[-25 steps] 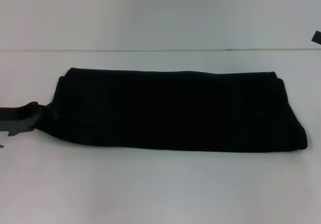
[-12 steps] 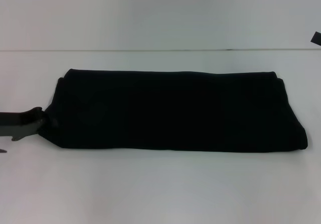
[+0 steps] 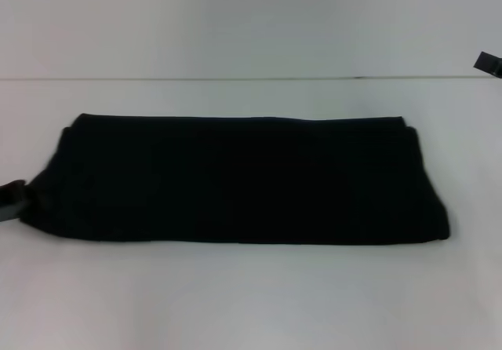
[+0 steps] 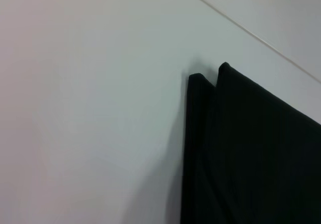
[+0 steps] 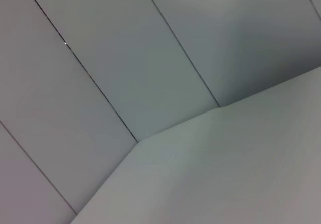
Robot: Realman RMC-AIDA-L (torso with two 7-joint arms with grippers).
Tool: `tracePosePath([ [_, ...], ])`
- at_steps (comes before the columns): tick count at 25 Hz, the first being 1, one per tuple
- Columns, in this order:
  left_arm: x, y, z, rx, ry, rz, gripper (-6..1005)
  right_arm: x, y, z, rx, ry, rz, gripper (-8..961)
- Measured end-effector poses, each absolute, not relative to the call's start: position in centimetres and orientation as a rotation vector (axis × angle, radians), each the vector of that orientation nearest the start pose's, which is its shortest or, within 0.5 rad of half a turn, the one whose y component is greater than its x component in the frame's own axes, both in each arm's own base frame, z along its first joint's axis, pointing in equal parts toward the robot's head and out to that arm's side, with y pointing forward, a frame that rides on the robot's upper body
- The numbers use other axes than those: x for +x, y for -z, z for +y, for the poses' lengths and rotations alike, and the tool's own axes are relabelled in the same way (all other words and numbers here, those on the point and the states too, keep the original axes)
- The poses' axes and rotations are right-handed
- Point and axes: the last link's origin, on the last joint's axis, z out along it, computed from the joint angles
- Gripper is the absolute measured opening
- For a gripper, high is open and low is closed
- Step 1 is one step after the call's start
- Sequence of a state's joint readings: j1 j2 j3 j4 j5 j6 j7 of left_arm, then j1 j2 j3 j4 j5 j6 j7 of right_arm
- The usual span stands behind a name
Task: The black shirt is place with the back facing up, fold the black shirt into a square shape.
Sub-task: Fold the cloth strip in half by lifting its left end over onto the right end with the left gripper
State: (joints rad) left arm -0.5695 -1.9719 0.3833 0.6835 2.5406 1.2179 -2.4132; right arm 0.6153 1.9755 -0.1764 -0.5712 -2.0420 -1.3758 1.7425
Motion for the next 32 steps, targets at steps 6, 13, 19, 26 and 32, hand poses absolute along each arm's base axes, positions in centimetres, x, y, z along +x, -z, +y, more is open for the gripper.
tracePosePath([
  [6, -38.5, -10.1, 34.2, -1.742, 0.262, -1.738, 99, 30.2, -8.8, 38.8, -2.018, -0.984, 1.164, 729],
  [13, -39.4, -12.9, 33.7, -1.732, 0.101, -1.589, 98, 29.9, -8.5, 39.1, -2.021, -0.979, 1.148, 729],
  [19, -38.7, -13.2, 34.6, -1.782, 0.063, -1.522, 98, 29.8, -8.6, 39.3, -2.02, -0.977, 1.143, 730],
  [26, -33.6, -12.5, 37.4, -1.967, 0.143, -1.453, 99, 29.8, -9.4, 39.6, -2.007, -0.967, 1.096, 730],
  [32, -23.0, -7.7, 40.4, -2.332, 0.375, -1.425, 99, 30.3, -11.4, 39.9, -1.956, -0.976, 1.027, 730],
])
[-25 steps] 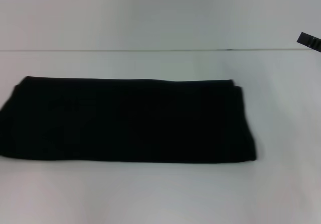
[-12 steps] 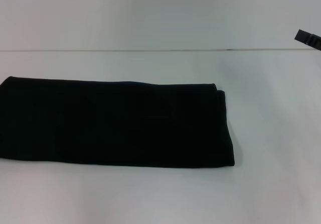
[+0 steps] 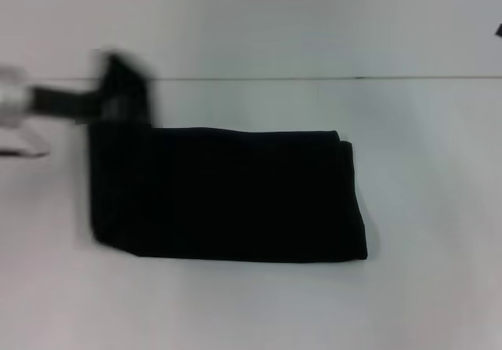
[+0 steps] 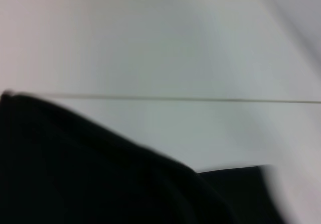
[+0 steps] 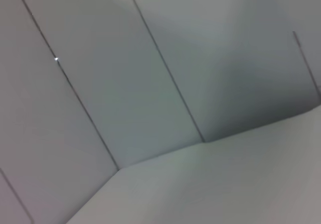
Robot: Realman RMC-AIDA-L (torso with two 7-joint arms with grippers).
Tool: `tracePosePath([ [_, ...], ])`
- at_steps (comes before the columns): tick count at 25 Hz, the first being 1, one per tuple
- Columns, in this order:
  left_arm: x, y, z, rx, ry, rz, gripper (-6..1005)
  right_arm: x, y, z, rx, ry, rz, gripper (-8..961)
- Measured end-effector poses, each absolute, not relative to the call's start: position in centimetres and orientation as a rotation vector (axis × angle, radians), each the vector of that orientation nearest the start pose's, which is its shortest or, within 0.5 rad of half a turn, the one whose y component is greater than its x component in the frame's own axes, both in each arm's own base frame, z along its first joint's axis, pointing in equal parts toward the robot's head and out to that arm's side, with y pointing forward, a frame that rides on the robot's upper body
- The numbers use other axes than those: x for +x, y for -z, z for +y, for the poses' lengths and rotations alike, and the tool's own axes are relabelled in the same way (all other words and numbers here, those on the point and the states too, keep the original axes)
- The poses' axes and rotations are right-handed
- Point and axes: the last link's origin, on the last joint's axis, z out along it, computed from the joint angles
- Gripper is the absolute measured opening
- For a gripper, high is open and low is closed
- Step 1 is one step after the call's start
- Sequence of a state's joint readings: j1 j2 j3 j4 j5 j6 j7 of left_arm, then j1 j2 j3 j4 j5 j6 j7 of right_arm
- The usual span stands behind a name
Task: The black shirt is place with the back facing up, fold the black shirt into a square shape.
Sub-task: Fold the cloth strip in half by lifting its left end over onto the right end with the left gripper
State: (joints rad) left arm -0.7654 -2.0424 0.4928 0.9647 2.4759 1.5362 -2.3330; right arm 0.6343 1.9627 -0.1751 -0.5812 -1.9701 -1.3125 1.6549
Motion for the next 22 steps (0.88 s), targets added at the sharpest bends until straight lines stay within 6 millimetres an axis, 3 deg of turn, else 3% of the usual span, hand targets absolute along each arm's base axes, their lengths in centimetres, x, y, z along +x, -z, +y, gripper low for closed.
tracePosePath([
  [4, -16.6, -2.5, 40.9, -2.515, 0.527, -1.405, 99, 30.7, -12.5, 39.8, -1.936, -0.974, 0.999, 730],
  [7, -14.3, 1.8, 41.0, -2.56, 0.654, -1.466, 99, 30.8, -12.9, 39.7, -1.941, -0.963, 0.978, 730],
  [11, -15.8, 8.2, 39.5, -2.461, 0.849, -1.689, 99, 31.1, -13.2, 39.5, -1.956, -0.929, 0.958, 730],
  [13, -16.6, 9.8, 38.3, -2.406, 0.968, -1.724, 98, 31.2, -13.1, 39.4, -1.966, -0.915, 0.955, 729],
  [18, -17.1, 11.3, 36.1, -2.338, 1.176, -1.737, 136, 31.3, -12.8, 39.2, -1.98, -0.898, 0.96, 729],
  [22, -15.8, 11.6, 35.1, -2.423, 1.246, -1.735, 212, 31.6, -12.4, 38.9, -1.985, -0.887, 0.977, 729],
])
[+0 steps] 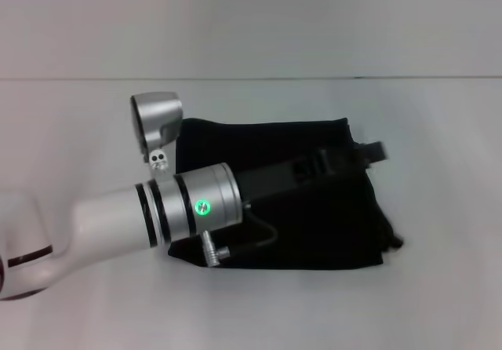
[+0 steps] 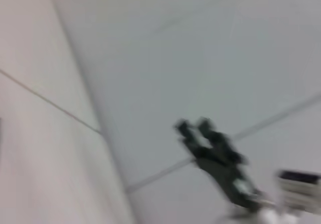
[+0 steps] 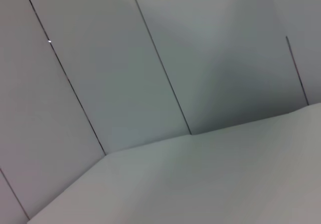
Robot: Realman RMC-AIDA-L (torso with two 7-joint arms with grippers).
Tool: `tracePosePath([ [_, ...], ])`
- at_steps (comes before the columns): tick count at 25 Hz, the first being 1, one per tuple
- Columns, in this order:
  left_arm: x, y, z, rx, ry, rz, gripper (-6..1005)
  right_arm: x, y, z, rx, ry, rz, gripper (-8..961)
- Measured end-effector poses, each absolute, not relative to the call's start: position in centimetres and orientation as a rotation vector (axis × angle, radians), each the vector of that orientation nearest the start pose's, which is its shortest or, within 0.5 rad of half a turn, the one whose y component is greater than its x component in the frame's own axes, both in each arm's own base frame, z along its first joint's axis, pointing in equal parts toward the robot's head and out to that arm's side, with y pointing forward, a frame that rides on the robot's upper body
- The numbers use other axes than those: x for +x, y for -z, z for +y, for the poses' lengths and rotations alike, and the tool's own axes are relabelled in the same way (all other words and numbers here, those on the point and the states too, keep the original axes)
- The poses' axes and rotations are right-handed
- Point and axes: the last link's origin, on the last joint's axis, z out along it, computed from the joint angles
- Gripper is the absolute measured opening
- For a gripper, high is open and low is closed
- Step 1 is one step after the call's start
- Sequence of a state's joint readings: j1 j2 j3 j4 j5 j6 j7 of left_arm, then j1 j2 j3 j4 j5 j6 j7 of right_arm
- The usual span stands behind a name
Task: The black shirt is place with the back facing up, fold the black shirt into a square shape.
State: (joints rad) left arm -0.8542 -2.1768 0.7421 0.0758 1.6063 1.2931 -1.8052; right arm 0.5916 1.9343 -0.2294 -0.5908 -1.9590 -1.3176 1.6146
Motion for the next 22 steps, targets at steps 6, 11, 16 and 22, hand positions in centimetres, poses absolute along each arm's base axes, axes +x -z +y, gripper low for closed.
tracePosePath([
  [6, -14.6, 9.0, 33.5, -2.562, 1.478, -1.642, 384, 32.5, -12.4, 38.2, -1.969, -0.883, 1.02, 729],
  [11, -18.2, 5.5, 35.2, -2.445, 1.414, -1.513, 628, 33.0, -12.5, 37.7, -1.967, -0.876, 1.077, 729],
  [16, -22.9, 1.9, 38.0, -2.192, 1.239, -1.516, 818, 33.4, -12.8, 37.7, -1.99, -0.82, 1.214, 729],
  [22, -25.5, 0.5, 40.6, -2.064, 0.967, -1.529, 952, 33.2, -12.6, 37.9, -2.014, -0.765, 1.364, 729],
])
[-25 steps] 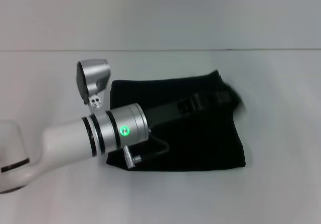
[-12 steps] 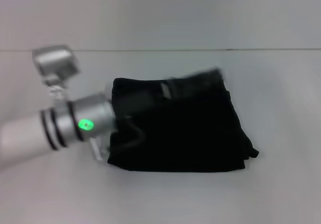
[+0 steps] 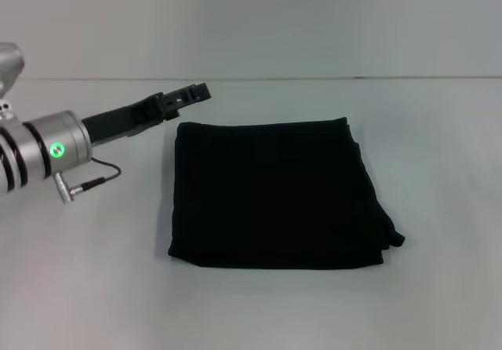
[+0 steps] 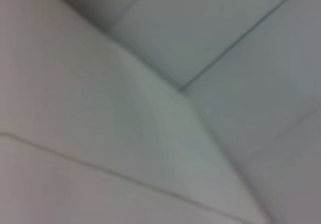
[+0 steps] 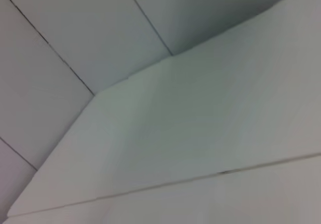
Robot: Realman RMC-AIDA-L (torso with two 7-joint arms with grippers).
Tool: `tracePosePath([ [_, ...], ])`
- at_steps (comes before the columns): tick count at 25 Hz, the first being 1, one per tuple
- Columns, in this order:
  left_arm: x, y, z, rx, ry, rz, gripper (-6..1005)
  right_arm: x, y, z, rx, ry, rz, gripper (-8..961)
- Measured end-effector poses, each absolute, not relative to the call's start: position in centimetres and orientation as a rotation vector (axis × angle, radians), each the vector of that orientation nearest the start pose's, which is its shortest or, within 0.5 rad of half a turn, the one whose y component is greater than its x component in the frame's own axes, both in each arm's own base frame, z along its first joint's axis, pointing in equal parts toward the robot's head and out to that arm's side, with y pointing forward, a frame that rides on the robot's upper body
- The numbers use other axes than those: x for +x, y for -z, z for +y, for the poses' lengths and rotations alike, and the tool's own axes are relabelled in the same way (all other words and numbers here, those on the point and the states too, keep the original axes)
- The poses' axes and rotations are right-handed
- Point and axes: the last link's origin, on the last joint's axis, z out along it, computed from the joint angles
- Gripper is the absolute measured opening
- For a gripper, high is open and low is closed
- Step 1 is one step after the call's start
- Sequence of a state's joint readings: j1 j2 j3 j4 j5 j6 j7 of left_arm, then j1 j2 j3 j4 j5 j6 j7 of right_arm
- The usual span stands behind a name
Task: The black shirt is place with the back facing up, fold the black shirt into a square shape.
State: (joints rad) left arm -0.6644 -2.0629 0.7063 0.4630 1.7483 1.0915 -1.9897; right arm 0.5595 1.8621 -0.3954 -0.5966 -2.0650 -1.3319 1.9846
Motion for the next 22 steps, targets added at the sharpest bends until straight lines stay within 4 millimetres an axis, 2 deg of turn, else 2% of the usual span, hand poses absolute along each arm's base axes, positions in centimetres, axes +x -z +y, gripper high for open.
tracePosePath([
  [6, -26.4, -0.3, 43.3, -1.977, 0.716, -1.533, 938, 32.6, -12.5, 37.7, -2.023, -0.827, 1.384, 729],
  [12, -26.8, -0.3, 44.5, -1.937, 0.588, -1.465, 925, 32.3, -12.3, 37.8, -2.022, -0.861, 1.382, 729],
  [17, -26.9, 0.9, 44.8, -1.901, 0.549, -1.475, 913, 32.0, -12.1, 38.1, -2.032, -0.85, 1.367, 730],
  [22, -26.7, 3.2, 44.3, -1.914, 0.489, -1.503, 902, 32.0, -11.5, 38.4, -2.04, -0.815, 1.337, 730],
])
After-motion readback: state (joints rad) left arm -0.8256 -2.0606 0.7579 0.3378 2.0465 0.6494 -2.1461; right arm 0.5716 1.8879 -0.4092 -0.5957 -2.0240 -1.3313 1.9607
